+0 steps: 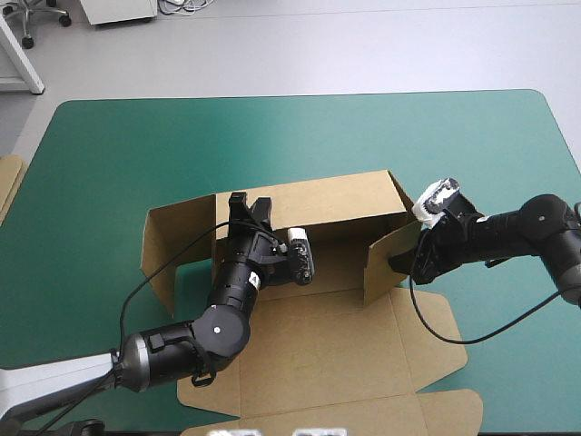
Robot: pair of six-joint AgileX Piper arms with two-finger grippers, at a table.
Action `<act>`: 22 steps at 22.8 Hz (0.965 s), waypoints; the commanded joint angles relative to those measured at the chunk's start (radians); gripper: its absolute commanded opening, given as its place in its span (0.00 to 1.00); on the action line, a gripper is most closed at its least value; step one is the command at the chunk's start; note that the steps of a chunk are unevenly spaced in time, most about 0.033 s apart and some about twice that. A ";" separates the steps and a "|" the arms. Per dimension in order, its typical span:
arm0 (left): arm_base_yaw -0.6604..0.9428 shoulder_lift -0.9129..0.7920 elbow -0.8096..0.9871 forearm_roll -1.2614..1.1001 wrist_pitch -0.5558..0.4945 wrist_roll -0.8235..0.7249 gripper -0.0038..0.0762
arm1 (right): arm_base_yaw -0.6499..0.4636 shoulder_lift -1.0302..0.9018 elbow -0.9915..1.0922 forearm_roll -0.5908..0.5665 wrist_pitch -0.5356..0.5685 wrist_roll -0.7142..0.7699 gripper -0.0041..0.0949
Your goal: Fold the box
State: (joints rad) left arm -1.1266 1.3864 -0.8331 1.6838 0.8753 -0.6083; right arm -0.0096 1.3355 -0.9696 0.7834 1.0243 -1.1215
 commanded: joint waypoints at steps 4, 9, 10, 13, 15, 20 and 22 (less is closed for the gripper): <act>-0.004 -0.031 -0.025 0.135 0.038 -0.018 0.04 | 0.015 -0.038 -0.020 0.143 -0.051 -0.114 0.71; -0.004 -0.031 -0.025 0.135 0.035 -0.018 0.04 | 0.167 -0.042 -0.020 0.084 -0.259 -0.034 0.70; -0.004 -0.031 -0.025 0.135 0.035 -0.018 0.04 | 0.172 -0.046 -0.020 0.084 -0.274 -0.013 0.70; -0.004 -0.031 -0.025 0.135 0.021 -0.018 0.04 | 0.174 -0.048 -0.020 0.082 -0.298 0.025 0.64; -0.004 -0.031 -0.025 0.135 0.012 -0.018 0.04 | 0.174 -0.048 -0.020 0.080 -0.295 0.046 0.58; -0.004 -0.031 -0.025 0.135 -0.001 -0.018 0.04 | 0.174 -0.048 -0.007 0.096 -0.292 0.061 0.38; -0.004 -0.031 -0.025 0.135 -0.006 -0.018 0.04 | 0.176 -0.048 0.003 0.109 -0.290 0.065 0.31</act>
State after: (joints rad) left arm -1.1266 1.3864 -0.8331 1.6813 0.8843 -0.6083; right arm 0.1628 1.3236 -0.9530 0.8099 0.7382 -1.0565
